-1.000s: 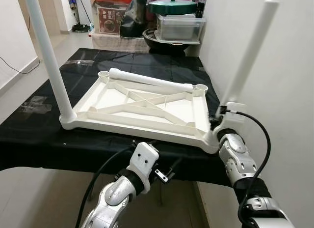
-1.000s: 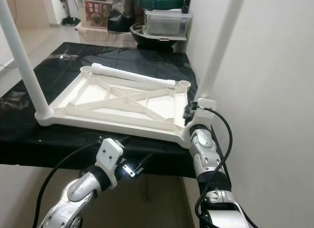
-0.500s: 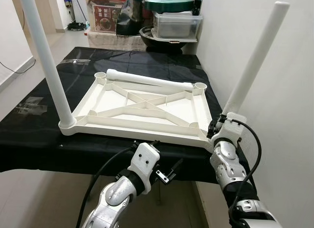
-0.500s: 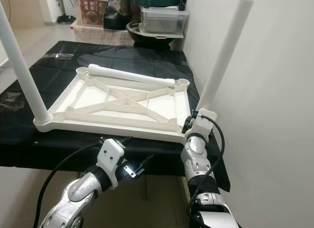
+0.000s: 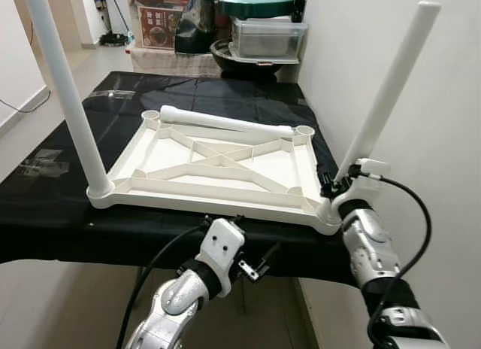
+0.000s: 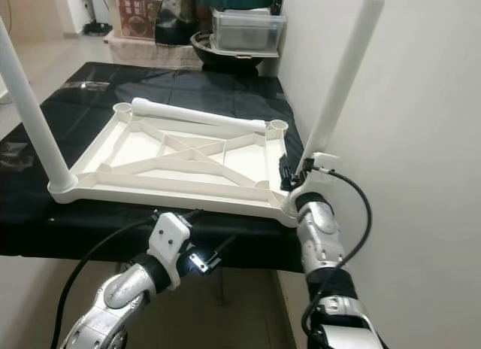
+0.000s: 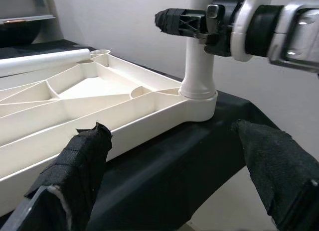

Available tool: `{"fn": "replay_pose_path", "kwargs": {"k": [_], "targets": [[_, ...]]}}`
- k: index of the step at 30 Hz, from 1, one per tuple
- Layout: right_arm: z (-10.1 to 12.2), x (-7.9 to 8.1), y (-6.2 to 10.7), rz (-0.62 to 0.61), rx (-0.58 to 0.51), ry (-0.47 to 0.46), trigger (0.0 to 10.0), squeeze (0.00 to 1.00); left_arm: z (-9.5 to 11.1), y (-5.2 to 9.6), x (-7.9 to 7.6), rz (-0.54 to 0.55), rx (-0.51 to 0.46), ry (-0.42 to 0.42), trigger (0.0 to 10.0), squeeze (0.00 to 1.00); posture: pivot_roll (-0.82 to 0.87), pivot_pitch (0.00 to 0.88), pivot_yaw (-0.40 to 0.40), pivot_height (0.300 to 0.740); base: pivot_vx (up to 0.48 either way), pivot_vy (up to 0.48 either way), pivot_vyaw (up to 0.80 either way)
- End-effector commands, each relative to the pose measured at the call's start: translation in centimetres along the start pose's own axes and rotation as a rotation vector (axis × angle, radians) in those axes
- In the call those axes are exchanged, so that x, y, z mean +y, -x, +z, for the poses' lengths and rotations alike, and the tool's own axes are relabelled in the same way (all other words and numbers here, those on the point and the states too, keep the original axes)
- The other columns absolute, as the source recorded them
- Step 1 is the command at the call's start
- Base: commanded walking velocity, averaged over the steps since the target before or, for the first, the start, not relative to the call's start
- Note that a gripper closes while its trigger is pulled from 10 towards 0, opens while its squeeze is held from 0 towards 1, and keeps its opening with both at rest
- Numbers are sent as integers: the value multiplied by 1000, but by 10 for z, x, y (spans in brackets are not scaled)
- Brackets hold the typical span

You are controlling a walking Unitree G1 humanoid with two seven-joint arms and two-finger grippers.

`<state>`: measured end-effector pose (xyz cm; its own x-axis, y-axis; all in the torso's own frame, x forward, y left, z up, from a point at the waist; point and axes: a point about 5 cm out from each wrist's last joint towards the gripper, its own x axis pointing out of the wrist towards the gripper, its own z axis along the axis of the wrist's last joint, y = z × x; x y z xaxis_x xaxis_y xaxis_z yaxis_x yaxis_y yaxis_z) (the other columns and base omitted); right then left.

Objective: Building children table

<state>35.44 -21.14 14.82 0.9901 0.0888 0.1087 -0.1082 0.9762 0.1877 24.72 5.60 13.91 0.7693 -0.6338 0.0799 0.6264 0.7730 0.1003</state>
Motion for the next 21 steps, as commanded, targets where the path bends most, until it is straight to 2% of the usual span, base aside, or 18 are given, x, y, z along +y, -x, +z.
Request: {"fn": "replay_pose_path", "kwargs": {"k": [1,2,3,4,9,10,11,12,14,15,16,17,20,21], "targets": [[-4,18,4,198,40,-14,10000,0,-3,-1,-1,-6,10,6,10000,0,169,0,-97,740,0,0,0],[-3,26,8,317,58,-4,10000,0,-3,-1,-1,-6,11,6,10000,0,169,0,-97,740,0,0,0],[-3,26,8,317,58,-4,10000,0,-3,-1,-1,-6,11,6,10000,0,169,0,-97,740,0,0,0],[-4,38,14,472,90,19,10000,0,-3,-1,-1,-7,12,6,10000,0,171,0,-96,740,0,0,0],[-7,45,18,561,117,36,10000,0,-3,-1,-1,-7,12,6,10000,0,171,0,-96,740,0,0,0],[-9,52,22,653,143,41,10000,0,-3,-1,-1,-7,12,5,10000,0,171,0,-96,740,0,0,0],[-9,52,22,653,143,41,10000,0,-3,-1,-1,-7,12,5,10000,0,171,0,-96,740,0,0,0],[-12,59,27,731,167,46,10000,0,-3,-1,-1,-8,12,4,10000,0,171,0,-96,740,0,0,0],[-12,59,27,731,167,46,10000,0,-3,-1,-1,-8,12,4,10000,0,171,0,-96,740,0,0,0],[-14,65,31,800,190,51,10000,0,-2,-1,-1,-8,11,4,10000,0,177,0,-99,740,0,0,0],[-15,70,33,846,205,48,8667,0,-2,-1,-1,-8,11,3,10000,0,177,0,-99,740,0,0,0],[-16,72,32,846,211,54,0,0,-2,-1,-1,-8,11,4,10000,0,177,0,-99,740,0,0,0],[-17,73,31,841,214,57,0,0,-2,-1,-1,-9,11,4,10000,0,177,0,-99,740,0,0,0],[-17,72,28,802,209,64,0,0,-3,-1,-1,-9,12,4,10000,0,177,0,-99,740,0,0,0]]}}
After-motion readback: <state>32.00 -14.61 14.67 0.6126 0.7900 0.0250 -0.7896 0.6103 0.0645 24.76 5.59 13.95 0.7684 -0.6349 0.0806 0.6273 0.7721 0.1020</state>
